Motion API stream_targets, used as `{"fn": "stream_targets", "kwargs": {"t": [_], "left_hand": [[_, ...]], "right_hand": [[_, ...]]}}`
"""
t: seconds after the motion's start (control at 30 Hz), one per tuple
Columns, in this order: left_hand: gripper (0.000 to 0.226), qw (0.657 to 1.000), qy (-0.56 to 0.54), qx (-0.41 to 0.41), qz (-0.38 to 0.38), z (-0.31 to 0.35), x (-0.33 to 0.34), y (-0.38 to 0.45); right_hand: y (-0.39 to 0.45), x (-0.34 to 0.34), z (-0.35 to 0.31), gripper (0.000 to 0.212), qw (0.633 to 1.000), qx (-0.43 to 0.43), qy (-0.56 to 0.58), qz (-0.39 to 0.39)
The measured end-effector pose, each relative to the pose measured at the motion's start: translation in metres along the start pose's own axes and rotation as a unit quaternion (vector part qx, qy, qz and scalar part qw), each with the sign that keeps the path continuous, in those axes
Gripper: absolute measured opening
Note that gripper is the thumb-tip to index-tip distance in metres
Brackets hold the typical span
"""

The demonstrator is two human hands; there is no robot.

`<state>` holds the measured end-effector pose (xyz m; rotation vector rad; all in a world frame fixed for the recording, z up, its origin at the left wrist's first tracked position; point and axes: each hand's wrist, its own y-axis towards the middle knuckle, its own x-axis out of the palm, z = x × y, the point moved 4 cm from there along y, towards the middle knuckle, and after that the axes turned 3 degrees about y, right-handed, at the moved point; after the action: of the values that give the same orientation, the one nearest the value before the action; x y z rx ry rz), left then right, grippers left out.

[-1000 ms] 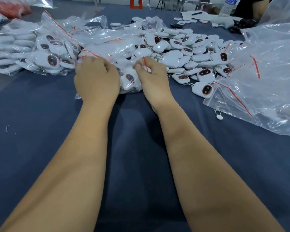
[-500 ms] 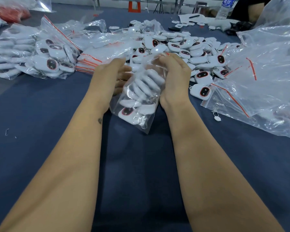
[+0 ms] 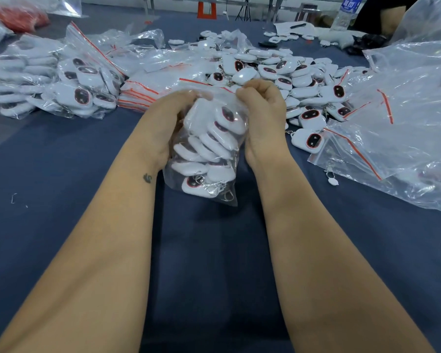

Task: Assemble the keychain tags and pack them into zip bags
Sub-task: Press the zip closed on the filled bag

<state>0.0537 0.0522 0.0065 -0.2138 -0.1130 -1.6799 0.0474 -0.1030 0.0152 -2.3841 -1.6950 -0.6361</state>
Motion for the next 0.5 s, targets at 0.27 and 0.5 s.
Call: {"fn": "stream_targets", "kwargs": {"t": [0.27,0.5], "left_hand": [[0.028,0.993,-0.122,0.005,0.011,-0.003,0.004,0.000],[0.034,0.991,-0.121,-0.043,0.032,-0.005,0.004,0.001]], "right_hand": [[0.000,0.000,0.016,0.019,0.990,0.126,-0.056,-0.026],[-0.002,-0.001,0.014,0.030,0.996,0.086,-0.010,-0.018]]}}
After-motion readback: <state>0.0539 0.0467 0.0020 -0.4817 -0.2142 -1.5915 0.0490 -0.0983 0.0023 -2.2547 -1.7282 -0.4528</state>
